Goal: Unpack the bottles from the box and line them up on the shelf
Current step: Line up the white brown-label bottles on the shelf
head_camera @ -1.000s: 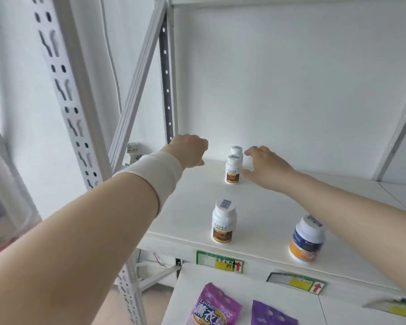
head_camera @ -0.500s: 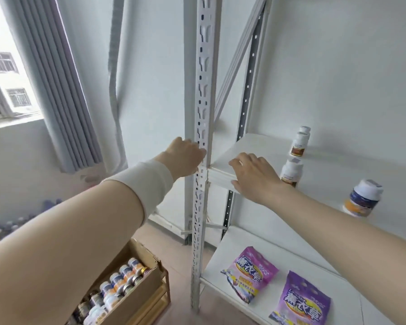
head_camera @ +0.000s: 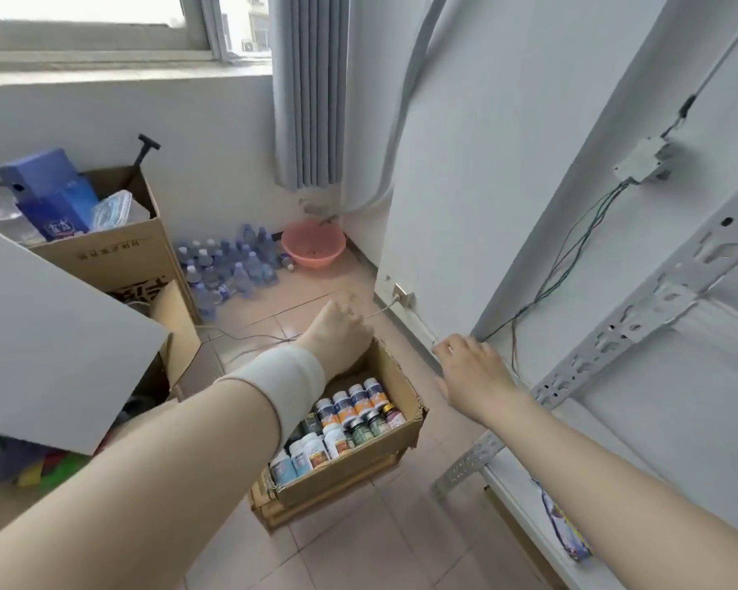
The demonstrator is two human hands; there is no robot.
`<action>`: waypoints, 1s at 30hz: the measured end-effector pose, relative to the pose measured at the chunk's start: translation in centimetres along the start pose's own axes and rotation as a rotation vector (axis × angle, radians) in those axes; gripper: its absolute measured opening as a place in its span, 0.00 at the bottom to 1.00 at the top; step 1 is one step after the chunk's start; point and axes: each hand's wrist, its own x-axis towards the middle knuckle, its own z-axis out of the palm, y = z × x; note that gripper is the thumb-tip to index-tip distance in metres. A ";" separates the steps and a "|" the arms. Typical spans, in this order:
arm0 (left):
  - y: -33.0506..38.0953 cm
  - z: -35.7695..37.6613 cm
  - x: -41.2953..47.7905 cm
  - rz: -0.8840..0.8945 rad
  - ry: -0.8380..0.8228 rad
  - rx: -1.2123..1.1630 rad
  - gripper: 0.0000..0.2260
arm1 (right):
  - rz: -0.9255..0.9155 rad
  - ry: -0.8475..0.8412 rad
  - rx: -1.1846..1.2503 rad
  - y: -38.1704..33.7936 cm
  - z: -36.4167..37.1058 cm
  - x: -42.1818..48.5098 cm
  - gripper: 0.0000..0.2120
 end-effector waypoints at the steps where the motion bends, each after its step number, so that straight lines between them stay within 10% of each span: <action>1: -0.2 2.1 0.1 -0.013 -0.052 -0.017 0.13 | -0.028 -0.036 -0.007 -0.9 1.2 1.1 0.20; 19: 8.4 30.2 3.5 -0.385 -0.757 -0.781 0.17 | -0.369 -0.626 0.095 -7.8 25.6 18.4 0.17; 30: 13.7 38.2 7.6 -1.277 -0.776 -1.701 0.27 | -0.032 -0.948 0.509 -12.0 34.8 22.4 0.26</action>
